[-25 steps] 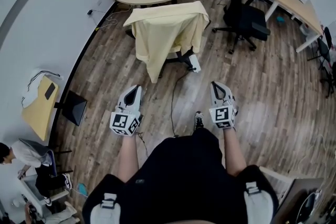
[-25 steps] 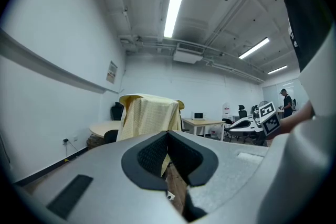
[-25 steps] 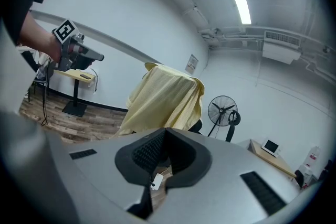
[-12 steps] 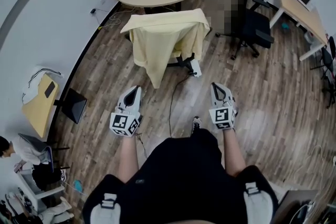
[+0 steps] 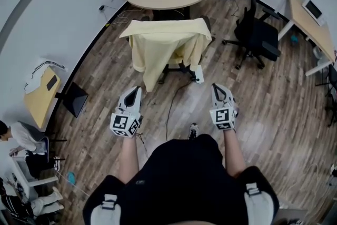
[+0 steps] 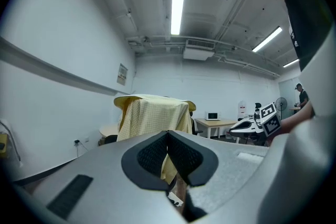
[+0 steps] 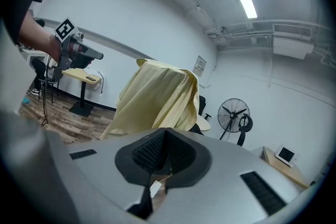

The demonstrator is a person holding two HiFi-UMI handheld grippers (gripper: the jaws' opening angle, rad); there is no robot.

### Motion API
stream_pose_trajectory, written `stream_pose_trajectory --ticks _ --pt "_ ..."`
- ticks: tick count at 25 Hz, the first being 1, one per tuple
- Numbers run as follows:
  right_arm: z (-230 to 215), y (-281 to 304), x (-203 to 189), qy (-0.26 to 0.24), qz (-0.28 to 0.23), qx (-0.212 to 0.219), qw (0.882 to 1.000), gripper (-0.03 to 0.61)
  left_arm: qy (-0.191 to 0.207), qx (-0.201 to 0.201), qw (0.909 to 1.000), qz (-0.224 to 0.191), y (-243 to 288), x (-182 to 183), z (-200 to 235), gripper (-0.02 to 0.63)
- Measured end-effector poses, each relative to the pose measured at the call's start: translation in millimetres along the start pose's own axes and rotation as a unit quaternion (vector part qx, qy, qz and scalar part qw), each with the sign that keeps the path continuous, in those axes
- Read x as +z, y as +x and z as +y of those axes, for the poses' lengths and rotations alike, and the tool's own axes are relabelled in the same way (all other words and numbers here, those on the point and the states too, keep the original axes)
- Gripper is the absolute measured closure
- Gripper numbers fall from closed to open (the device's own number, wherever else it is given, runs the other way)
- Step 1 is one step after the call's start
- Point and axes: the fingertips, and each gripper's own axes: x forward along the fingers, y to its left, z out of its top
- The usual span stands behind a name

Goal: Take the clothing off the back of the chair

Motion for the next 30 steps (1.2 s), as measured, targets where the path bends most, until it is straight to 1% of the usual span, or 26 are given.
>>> stream_pose_trajectory --ticks 3,6,10,15,20,25,30 --pt "-14.1 7.8 2.2 -0.005 -0.010 0.008 1.000 0.584 0.004 0.010 0.9999 -0.004 7.7 3.7 -5.3 0.612" --pt "-23.2 14.8 -8.4 0.004 -0.008 0.014 1.000 0.584 0.000 0.023 0.9997 -0.004 13.6 1.9 -11.7 0.612" --pt "-35.2 21.1 -5.0 -0.022 -0.027 0.032 0.999 0.584 0.001 0.038 0.9993 -0.006 19.9 -0.5 -22.1 0.612" --pt "-46.1 31.5 -8.3 -0.030 -0.039 0.049 0.998 0.584 -0.004 0.060 0.9982 -0.005 24.2 -3.5 -28.7 0.612" --pt "-48.3 41.0 -10.6 -0.030 -0.039 0.062 0.997 0.584 -0.005 0.081 0.9967 -0.009 19.3 -4.1 -31.7 0.612" --pt "-42.3 50.8 -12.5 -0.030 -0.042 0.074 0.996 0.584 -0.013 0.104 0.9945 -0.005 8.0 -10.6 -23.9 0.612" --pt "-31.9 57.3 -5.4 -0.038 -0.046 0.080 0.995 0.584 -0.011 0.109 0.9940 -0.008 0.9 -8.3 -9.7 0.612"
